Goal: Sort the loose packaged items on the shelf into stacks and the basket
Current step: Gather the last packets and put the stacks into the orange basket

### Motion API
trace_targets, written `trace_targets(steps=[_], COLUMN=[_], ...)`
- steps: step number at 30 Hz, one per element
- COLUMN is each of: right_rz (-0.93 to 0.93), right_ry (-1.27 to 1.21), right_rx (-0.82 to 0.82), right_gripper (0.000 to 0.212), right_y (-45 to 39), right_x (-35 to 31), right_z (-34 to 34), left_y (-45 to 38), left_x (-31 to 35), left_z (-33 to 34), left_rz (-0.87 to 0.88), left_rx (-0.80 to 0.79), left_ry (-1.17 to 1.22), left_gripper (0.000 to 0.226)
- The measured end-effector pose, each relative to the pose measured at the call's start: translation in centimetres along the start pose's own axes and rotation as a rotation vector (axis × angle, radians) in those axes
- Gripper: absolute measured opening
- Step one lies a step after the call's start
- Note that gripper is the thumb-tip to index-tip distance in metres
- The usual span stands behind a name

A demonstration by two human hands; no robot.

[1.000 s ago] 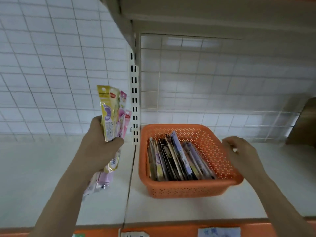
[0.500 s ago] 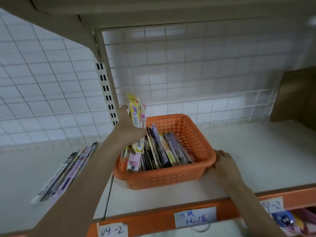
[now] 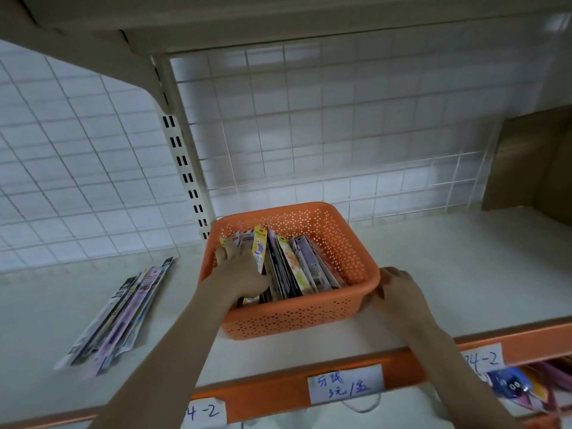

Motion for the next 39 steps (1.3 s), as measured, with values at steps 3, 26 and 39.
trace_targets(steps=[3,26,39], right_rz=[0.007,-0.356,-0.427], right_ry=[-0.051,-0.161,-0.080], right_rx=[-0.010,0.008,-0.269], right_gripper=[0.016,0.020,0.027], right_y=[0.2,1.9,3.5], right_x=[-0.1,-21.2,-36.9], right_z=[-0.4,-3.3,12.3], left_y=[0.4,8.3,11.9], left_x=[0.1,-13.8,-35.9], left_z=[-0.5,-3.2,-1.1], left_rz=[0.042,0.190,-0.239], left_rx=[0.161,0.743,0.790], left_ry=[0.025,0.388,0.499], left_gripper=[0.097,0.026,0.020])
Point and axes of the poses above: each hand's wrist, its own y-axis away from the middle knuckle, its own z-axis out of the palm, x = y × z, the point moved 6 cm from there along -y, towards the middle knuckle, and after that the axes turned 13 degrees about -x, right-handed, at the moved point
